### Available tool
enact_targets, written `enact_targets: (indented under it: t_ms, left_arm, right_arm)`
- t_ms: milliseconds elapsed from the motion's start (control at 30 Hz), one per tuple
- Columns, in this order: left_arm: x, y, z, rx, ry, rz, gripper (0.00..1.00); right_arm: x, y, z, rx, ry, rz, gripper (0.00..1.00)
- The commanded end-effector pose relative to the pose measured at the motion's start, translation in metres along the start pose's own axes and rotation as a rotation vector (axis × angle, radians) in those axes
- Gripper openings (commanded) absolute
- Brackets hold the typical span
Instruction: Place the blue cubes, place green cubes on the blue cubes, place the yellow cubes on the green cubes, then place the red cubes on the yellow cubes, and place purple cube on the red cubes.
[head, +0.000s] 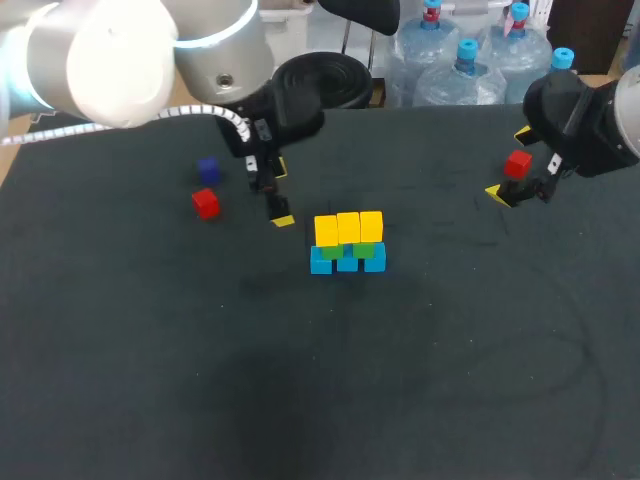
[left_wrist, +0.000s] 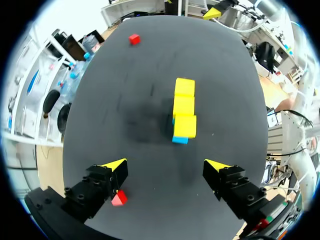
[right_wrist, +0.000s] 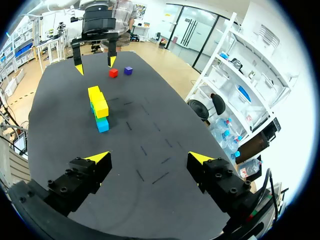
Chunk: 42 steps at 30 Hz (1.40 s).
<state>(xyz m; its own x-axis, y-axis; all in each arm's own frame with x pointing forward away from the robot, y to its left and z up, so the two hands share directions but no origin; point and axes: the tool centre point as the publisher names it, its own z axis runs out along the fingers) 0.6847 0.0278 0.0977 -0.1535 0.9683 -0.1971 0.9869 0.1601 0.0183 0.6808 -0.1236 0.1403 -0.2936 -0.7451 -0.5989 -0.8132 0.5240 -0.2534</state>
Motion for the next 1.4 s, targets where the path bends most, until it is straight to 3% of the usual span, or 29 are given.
enact_targets:
  t_ms: [33, 367, 800, 1400]
  left_arm:
    - [0.02, 0.003, 0.001, -0.017, 0.001, -0.038, 1.0]
    - [0.055, 0.026, 0.001, -0.113, -0.037, -0.181, 1.0]
    - [0.089, 0.049, 0.015, -0.107, -0.012, -0.235, 1.0]
    - [0.109, 0.068, 0.052, -0.099, 0.006, -0.274, 1.0]
  right_arm:
    - [0.001, 0.004, -0.001, 0.165, 0.0, 0.001, 1.0]
    - [0.001, 0.004, -0.001, 0.165, 0.0, 0.001, 1.0]
    - [0.001, 0.004, -0.001, 0.165, 0.0, 0.001, 1.0]
    - [0.001, 0.004, -0.001, 0.165, 0.0, 0.001, 1.0]
